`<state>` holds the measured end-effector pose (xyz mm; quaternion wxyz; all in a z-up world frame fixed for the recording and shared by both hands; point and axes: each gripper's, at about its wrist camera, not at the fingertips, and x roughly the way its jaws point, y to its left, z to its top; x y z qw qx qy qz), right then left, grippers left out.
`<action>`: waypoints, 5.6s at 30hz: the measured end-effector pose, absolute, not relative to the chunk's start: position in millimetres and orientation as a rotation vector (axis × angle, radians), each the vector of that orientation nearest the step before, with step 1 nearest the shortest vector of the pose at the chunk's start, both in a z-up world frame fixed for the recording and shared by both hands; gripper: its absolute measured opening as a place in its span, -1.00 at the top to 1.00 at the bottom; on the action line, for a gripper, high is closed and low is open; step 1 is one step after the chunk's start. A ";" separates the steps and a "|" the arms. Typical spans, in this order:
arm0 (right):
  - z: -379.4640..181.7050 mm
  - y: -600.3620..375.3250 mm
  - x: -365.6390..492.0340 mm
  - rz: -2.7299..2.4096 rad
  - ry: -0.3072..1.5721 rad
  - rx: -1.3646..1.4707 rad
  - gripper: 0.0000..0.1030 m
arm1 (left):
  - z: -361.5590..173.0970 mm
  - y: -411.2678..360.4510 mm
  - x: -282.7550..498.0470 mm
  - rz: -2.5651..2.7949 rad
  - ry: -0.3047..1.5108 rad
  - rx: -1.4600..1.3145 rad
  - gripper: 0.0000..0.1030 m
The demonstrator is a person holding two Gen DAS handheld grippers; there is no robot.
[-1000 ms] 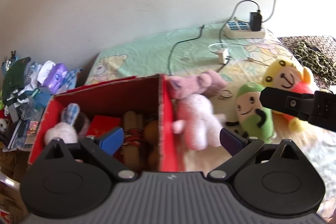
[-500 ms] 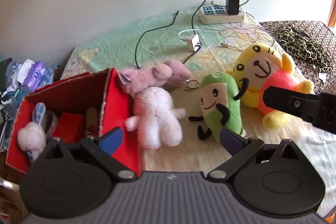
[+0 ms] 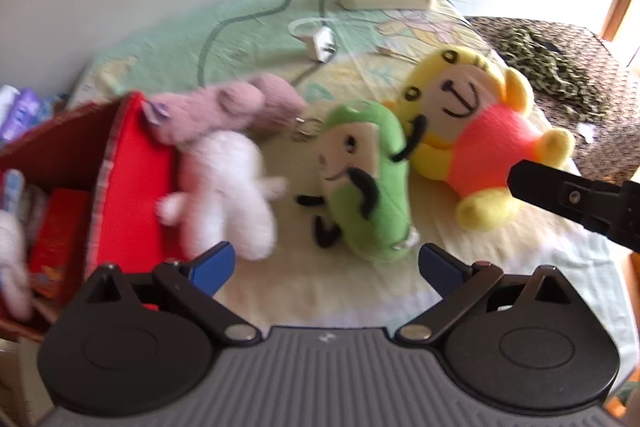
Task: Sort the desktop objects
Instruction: 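Withdraw the right gripper and move it toward the yellow tiger plush, then grasp the yellow tiger plush with the right gripper and lift it, then carry the tiger plush with the right gripper toward the red box, then lower the tiger plush into the red box beside the bunny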
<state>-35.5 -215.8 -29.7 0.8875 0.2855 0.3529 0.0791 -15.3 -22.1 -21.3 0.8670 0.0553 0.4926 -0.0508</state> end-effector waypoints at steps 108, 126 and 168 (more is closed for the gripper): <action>-55.2 -204.6 -94.1 0.269 0.825 0.786 0.02 | -35.0 -62.5 -84.4 -0.808 0.928 0.086 -0.95; 34.9 -65.5 -81.5 0.460 0.563 0.686 0.01 | 66.4 102.1 -97.5 -0.742 0.597 0.042 -0.95; -6.9 65.1 10.3 0.330 0.875 0.372 0.04 | -19.9 228.8 -22.0 -0.653 0.837 -0.175 -0.95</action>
